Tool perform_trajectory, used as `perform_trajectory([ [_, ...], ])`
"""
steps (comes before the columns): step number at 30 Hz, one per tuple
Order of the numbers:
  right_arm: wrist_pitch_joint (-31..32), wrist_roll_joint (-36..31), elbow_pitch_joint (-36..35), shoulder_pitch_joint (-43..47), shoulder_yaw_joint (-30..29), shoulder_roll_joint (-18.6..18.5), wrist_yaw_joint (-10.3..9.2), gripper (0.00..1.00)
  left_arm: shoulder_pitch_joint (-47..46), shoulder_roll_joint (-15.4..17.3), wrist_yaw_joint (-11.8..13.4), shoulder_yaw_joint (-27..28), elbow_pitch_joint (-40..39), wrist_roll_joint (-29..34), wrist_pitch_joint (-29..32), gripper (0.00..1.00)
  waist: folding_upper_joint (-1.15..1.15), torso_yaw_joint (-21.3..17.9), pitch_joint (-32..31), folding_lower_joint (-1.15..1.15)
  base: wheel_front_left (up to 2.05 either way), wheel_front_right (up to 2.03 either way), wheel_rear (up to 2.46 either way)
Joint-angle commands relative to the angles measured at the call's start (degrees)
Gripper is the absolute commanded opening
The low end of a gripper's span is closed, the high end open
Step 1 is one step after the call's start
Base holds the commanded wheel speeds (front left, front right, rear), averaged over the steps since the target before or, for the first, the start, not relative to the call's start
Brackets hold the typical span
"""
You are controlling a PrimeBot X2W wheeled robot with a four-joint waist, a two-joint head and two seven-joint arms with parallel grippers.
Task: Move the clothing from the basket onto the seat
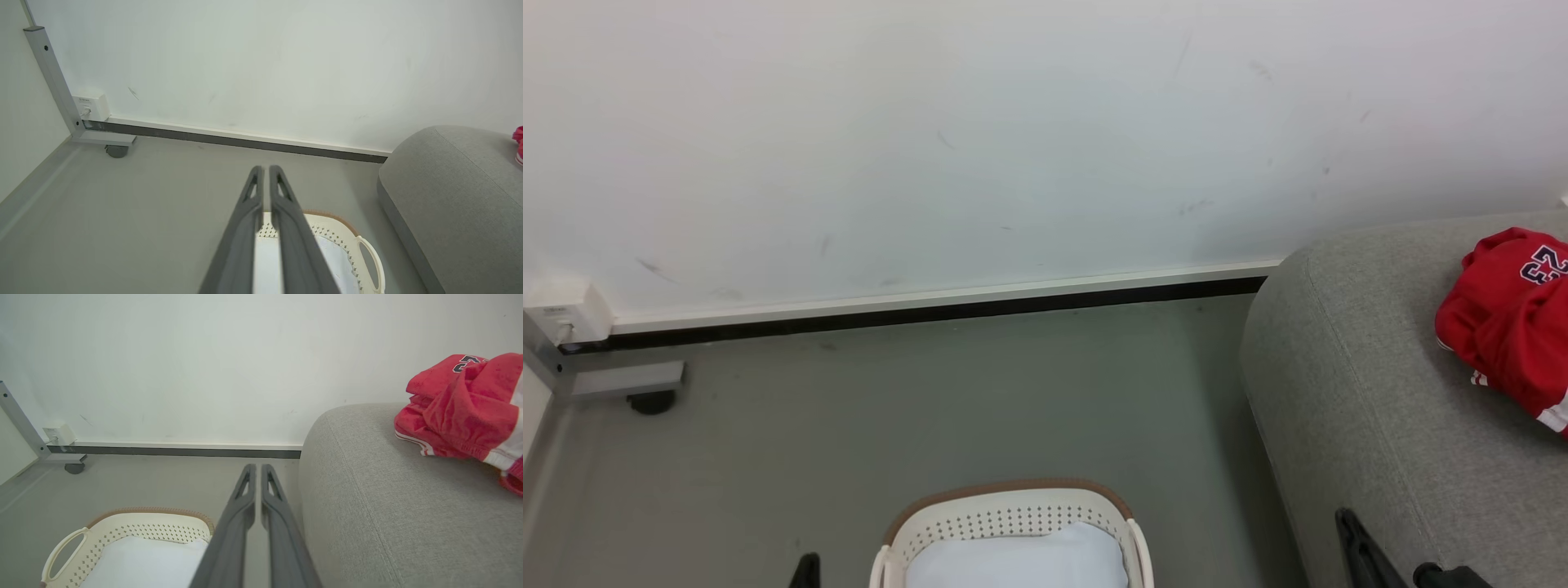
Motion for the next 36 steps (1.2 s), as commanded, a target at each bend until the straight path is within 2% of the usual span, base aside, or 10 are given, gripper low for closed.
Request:
perform_trajectory([
  [1, 0.3, 1.5, -0.3, -0.1, -0.1, 0.0, 0.0, 0.0, -0.5, 0.1, -0.1, 0.4, 0.1, -1.3, 0.6, 0.0, 0.0, 0.1, 0.0, 0.0, 0.0, 0.0, 0.0],
  [17, 4.4, 19.3, -2.0, -1.2, -2.1, -0.5, -0.02, 0.0, -3.0, 0.1, -0.8, 1.6, -0.1, -18.0, 5.0, 0.0, 0.0, 0.9, 0.2, 0.0, 0.0, 0.0, 0.0],
  [36, 8.6, 36.4, -3.7, -2.2, -4.1, -0.8, -0.04, 0.0, -5.6, 0.1, -1.5, 2.7, -0.2, -34.3, 9.3, 0.0, 0.0, 1.9, 0.5, 0.0, 0.0, 0.0, 0.0],
])
